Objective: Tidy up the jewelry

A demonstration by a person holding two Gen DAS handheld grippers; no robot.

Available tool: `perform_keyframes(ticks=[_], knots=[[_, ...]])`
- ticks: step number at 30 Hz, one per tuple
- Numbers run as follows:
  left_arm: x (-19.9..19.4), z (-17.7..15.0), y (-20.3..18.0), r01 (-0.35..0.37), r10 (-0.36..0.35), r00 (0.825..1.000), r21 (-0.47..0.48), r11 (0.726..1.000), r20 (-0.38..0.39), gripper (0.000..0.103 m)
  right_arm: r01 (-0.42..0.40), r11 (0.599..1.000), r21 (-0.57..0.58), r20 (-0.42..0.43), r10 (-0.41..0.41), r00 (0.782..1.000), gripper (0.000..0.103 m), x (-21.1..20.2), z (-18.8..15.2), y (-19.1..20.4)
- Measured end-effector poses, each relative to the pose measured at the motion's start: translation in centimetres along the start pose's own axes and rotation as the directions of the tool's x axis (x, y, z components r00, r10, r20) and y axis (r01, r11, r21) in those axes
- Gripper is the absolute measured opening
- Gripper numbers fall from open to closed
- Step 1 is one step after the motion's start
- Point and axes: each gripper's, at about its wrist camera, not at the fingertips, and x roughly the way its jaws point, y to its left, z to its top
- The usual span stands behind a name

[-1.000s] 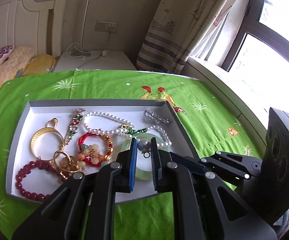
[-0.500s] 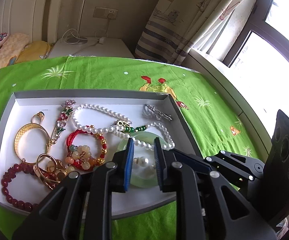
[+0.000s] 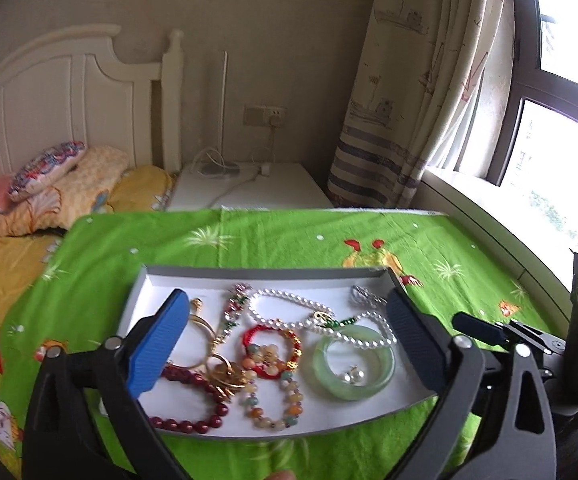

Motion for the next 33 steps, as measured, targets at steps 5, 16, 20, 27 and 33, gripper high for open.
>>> perform_keyframes(ticks=[5,16,20,27,33], knots=[[-3.5,-0.3,0.9,-0.128,0.127,0.987,0.007,0.992,0.099,0.101,0.009,0.999,0.039,0.059,-0.011,0.998,0.084,-1.9,-0.4,0.8],[-4.1,-4.6,2.8,-0.258,0.257,0.966,0.030,0.966,0.033,0.101,0.200,0.979,0.049,0.133,-0.205,0.970,0.087,-3.3,-1.8,4.8],[-4.0,-5.6,3.5,-0.255,0.254,0.967,0.024,0.967,0.021,0.101,0.219,0.975,0.035,0.138,-0.222,0.965,0.086,-3.4,-2.1,5.3],[-3.6,-6.4,4.0,-0.234,0.234,0.972,0.010,0.972,0.014,0.101,0.219,0.974,0.062,0.154,-0.226,0.962,0.086,-3.1,-2.1,5.7],[-3.3,-7.1,4.2,-0.213,0.213,0.977,-0.013,0.977,-0.005,0.101,0.240,0.969,0.054,0.155,-0.245,0.957,0.086,-2.7,-2.3,6.3]])
